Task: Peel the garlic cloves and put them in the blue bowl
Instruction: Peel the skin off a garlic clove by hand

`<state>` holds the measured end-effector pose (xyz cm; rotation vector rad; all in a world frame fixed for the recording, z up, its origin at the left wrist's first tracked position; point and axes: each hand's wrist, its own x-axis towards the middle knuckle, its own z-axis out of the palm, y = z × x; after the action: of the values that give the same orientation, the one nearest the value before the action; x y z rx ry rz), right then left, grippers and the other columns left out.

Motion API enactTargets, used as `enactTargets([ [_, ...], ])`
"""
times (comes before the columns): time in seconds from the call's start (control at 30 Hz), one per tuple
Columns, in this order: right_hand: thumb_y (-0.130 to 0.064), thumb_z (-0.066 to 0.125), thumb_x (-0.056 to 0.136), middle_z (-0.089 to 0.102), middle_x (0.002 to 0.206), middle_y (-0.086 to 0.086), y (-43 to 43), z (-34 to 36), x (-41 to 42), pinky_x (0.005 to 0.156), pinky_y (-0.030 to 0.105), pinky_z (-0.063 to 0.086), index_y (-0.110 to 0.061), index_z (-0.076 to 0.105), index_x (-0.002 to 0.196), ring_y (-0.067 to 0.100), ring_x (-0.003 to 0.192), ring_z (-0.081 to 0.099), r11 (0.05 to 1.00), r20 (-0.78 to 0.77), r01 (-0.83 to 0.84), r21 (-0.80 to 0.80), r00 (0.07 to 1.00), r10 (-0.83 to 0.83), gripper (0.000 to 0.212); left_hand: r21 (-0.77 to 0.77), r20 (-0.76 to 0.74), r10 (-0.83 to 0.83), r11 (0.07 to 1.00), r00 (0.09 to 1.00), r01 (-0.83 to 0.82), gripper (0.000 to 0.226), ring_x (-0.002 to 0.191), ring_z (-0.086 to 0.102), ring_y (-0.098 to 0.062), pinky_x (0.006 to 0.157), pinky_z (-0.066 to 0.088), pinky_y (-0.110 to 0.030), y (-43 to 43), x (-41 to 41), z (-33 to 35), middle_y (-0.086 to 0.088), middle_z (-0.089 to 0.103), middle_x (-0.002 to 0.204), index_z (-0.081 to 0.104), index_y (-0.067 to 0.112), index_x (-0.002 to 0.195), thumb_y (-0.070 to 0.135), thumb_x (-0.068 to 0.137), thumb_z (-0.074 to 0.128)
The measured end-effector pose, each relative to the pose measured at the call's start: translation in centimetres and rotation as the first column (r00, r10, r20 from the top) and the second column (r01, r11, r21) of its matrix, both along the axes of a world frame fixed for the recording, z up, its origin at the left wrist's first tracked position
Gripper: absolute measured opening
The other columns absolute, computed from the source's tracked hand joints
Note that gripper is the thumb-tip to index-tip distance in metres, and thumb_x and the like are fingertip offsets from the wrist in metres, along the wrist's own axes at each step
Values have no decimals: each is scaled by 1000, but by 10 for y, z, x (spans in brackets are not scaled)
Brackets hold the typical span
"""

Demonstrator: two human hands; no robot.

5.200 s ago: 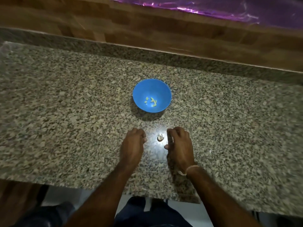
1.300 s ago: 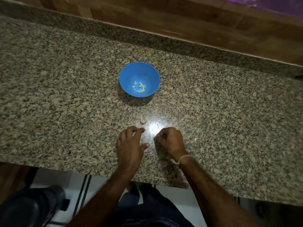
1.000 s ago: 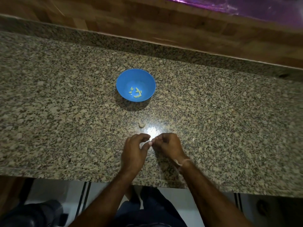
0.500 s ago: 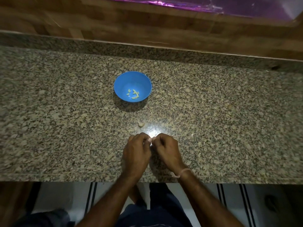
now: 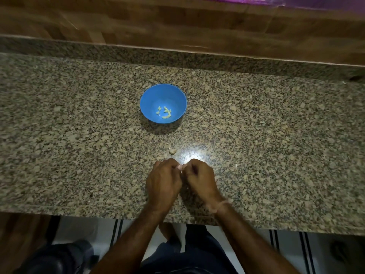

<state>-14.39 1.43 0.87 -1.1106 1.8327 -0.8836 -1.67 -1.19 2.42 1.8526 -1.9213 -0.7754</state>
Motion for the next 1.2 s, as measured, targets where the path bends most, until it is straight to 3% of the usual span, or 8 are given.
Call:
enactTargets([
  [0.1,-20,54,102,56,72,-1,4,-7,0,60,37,38,-13,56,79,17,66,51,981,-316,-151,-123,943,106,24,374,-314,214,923,925,-87,32,63,63,-14,61,54,-39,-7,-1,-9,6,68,64,70,18,71,35,98,68],
  [0.3,-18,65,97,64,65,2,-3,3,-7,64,37,47,-15,64,68,17,64,58,977,321,54,208,939,-120,30,-104,26,-71,992,997,73,11,79,47,-10,63,31,-30,-1,-2,-1,15,54,78,64,24,85,22,95,67],
  [0.43,-21,52,106,54,76,1,10,-11,-7,63,36,39,-14,54,83,19,72,50,962,-349,-180,-204,932,100,24,411,-349,267,905,898,-109,30,62,60,-18,58,42,-28,-9,-10,-8,0,68,65,68,17,66,22,95,69],
  [0.73,-16,53,104,48,78,-1,16,-23,-6,63,33,30,-14,51,83,19,73,43,943,-507,-255,-214,854,115,21,619,-445,452,779,773,-100,34,53,50,-18,54,37,-28,-4,-13,-14,-5,60,56,65,11,60,14,94,69],
  [0.87,-15,61,101,61,67,-1,8,-5,-7,58,26,41,-14,60,74,11,63,54,999,8,44,-2,999,-44,27,81,-217,-43,995,975,62,21,67,58,-5,57,41,-24,5,-4,-15,11,65,71,64,23,78,25,99,64],
  [1.03,-7,65,96,55,62,7,2,1,-4,57,31,38,-15,61,64,15,55,48,911,582,131,390,732,-354,33,-112,-65,-159,982,985,151,12,83,55,-13,64,42,-33,3,4,-18,12,62,85,64,26,87,19,97,64],
  [1.13,-16,59,103,56,68,3,11,-10,2,58,33,37,-13,57,74,13,63,50,995,73,97,-13,993,-96,30,111,-126,10,994,992,4,22,70,61,-14,60,45,-32,2,-3,-15,9,66,73,66,22,79,32,98,63],
  [1.2,-20,53,107,52,75,-1,16,-18,0,61,32,34,-13,54,83,16,70,47,964,-258,-105,-246,965,40,25,398,-338,214,915,917,-67,33,60,58,-25,57,44,-34,-5,-6,-15,-1,66,64,65,13,68,29,97,65],
])
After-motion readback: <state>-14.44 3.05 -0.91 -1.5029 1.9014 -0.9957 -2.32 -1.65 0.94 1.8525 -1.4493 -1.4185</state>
